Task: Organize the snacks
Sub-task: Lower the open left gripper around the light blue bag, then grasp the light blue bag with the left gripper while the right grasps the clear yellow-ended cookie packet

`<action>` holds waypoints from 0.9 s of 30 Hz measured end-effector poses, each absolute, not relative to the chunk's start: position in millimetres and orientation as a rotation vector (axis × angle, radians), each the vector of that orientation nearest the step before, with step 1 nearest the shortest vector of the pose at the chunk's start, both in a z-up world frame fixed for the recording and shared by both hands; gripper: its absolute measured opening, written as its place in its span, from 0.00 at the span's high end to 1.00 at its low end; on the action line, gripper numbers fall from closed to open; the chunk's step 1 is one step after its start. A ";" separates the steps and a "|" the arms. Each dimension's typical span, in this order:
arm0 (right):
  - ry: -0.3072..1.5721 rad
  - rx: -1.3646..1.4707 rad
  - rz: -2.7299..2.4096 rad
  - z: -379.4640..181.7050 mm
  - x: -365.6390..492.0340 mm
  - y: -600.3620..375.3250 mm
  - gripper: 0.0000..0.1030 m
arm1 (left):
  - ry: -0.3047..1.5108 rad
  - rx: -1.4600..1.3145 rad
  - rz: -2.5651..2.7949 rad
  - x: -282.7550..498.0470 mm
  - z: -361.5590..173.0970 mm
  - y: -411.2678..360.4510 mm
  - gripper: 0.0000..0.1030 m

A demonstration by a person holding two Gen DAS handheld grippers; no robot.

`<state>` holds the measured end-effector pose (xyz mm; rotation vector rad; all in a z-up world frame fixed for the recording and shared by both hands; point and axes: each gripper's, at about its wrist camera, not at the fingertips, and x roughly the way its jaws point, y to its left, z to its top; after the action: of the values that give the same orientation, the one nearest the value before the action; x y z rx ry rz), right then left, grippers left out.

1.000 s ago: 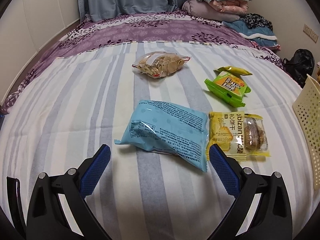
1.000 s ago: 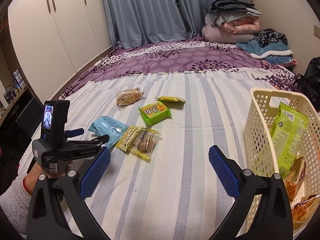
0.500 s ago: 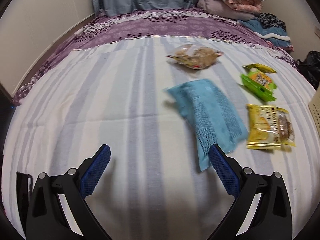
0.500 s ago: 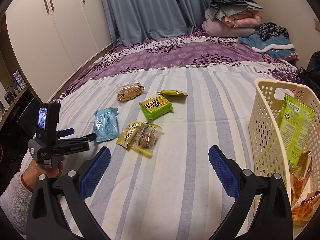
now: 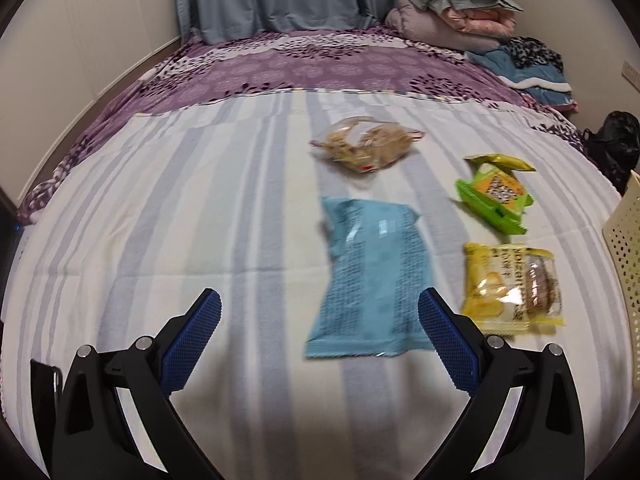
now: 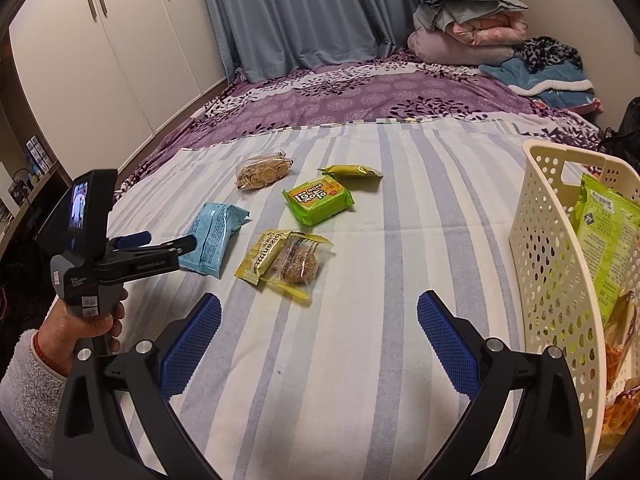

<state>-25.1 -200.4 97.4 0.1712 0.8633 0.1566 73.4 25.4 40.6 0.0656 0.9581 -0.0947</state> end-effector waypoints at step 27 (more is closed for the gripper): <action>0.946 0.190 0.161 58.0 6.0 -191.0 0.05 | 0.958 0.045 -0.133 117.4 9.4 13.2 0.35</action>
<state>6.0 -191.0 58.0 0.1902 0.9459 0.1613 117.4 13.2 9.4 0.0448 0.9585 -0.1326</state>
